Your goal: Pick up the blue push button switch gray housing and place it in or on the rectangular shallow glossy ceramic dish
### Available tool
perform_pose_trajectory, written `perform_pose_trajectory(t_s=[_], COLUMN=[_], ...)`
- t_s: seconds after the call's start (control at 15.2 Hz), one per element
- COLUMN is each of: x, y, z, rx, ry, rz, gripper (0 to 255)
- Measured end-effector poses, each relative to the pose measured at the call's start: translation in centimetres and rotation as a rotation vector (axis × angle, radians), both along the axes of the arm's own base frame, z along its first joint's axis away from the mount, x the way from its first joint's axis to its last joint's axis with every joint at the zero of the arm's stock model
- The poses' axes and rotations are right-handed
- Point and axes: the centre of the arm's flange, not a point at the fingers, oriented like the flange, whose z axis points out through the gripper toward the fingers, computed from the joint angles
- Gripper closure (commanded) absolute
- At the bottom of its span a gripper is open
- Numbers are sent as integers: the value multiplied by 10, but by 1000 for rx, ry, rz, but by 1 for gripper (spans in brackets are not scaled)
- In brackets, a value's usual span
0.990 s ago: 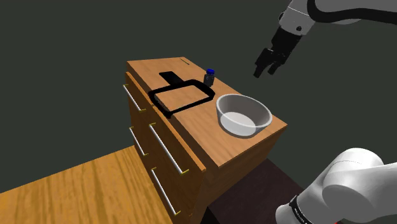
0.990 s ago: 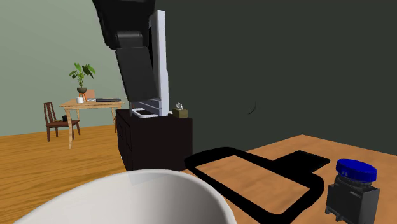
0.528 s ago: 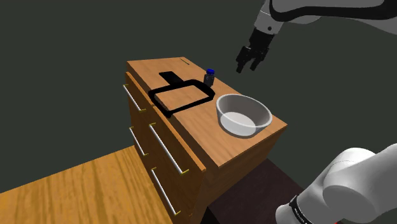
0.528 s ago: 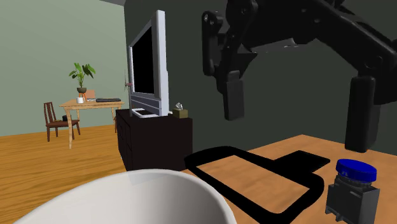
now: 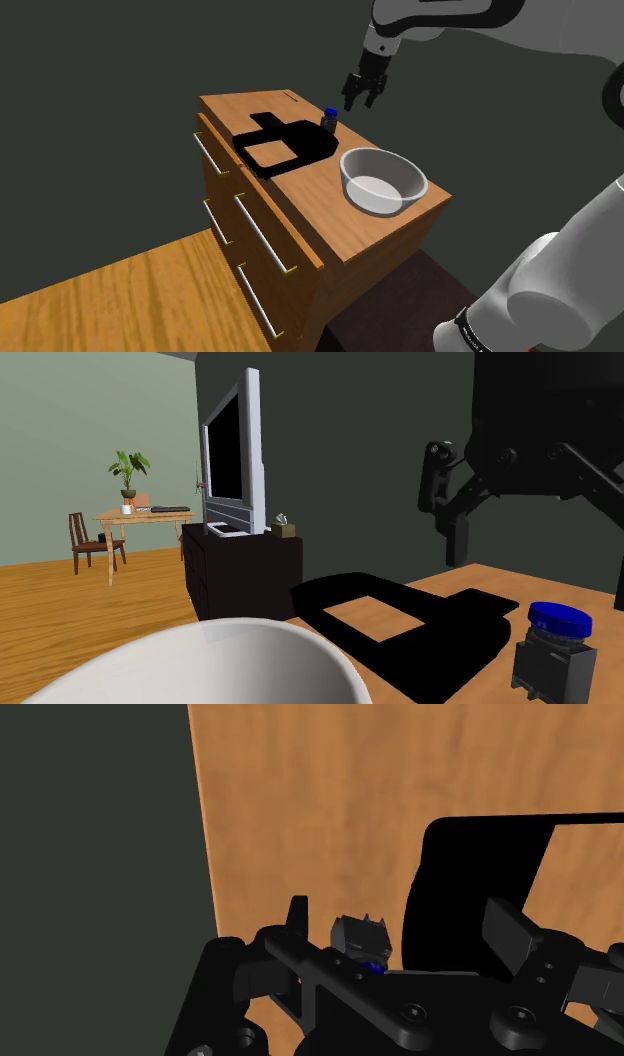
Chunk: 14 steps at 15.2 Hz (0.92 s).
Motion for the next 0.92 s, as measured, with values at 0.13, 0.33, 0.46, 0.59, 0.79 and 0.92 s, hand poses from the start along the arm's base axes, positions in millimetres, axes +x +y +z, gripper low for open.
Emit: perform_pose_trajectory(t_s=[0.13, 0.33, 0.46, 0.59, 0.79, 0.92], x=[27, 64, 91, 114, 123, 125], y=[-2, -3, -7, -4, -5, -4], z=[-9, -24, -32, -41, -54, -65], rx=[2, 5, 7, 9, 10, 10], ry=[11, 28, 39, 48, 52, 53], rz=[5, 14, 19, 23, 26, 26], gripper=[0, 0, 0, 0, 0, 0])
